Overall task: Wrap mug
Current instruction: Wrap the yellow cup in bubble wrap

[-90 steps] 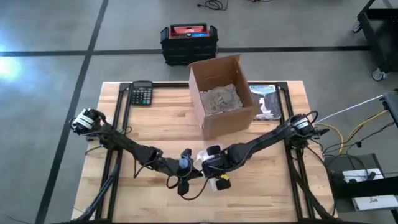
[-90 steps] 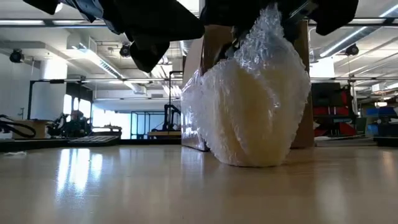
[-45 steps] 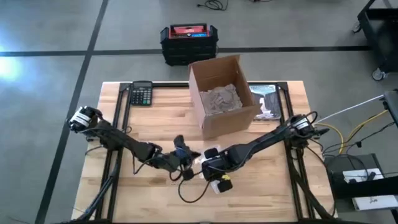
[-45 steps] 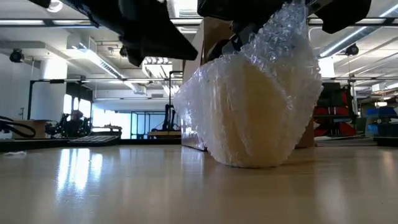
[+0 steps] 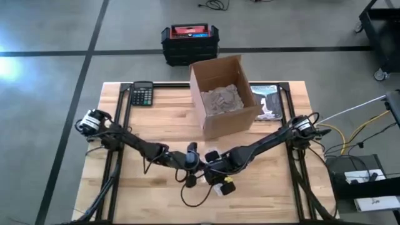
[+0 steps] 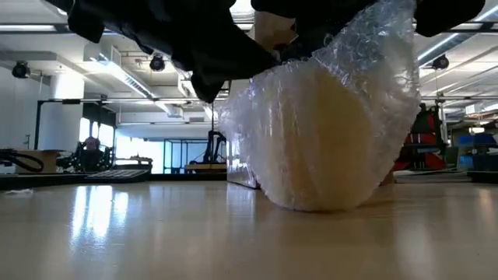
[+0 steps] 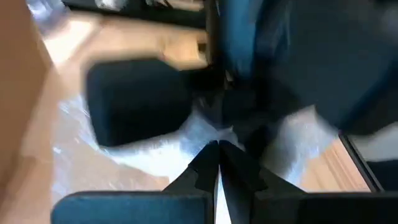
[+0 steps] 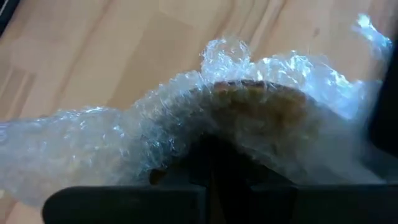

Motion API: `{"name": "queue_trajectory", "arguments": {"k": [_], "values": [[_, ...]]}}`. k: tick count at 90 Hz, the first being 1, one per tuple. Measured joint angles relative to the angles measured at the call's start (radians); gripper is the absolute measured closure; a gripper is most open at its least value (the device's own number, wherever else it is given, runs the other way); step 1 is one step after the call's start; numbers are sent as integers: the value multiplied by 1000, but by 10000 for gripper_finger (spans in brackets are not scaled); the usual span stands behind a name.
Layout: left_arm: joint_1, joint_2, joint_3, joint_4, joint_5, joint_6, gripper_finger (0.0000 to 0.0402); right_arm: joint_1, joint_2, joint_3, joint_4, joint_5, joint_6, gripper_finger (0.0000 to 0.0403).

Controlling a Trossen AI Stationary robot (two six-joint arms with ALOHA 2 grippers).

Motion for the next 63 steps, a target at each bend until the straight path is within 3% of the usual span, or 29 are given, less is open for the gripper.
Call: {"name": "queue_trajectory", "arguments": {"k": [28,39,46,63], "values": [[-3,29,2,29,-2,-40,402,-1,-190,-1,-100,8,167,401],[-3,31,1,45,0,-39,402,0,-249,1,-102,144,224,401],[-3,31,1,46,1,-39,402,-2,-246,3,-83,198,233,401],[-3,31,1,47,1,-38,402,-3,-106,2,-66,169,226,401]]}}
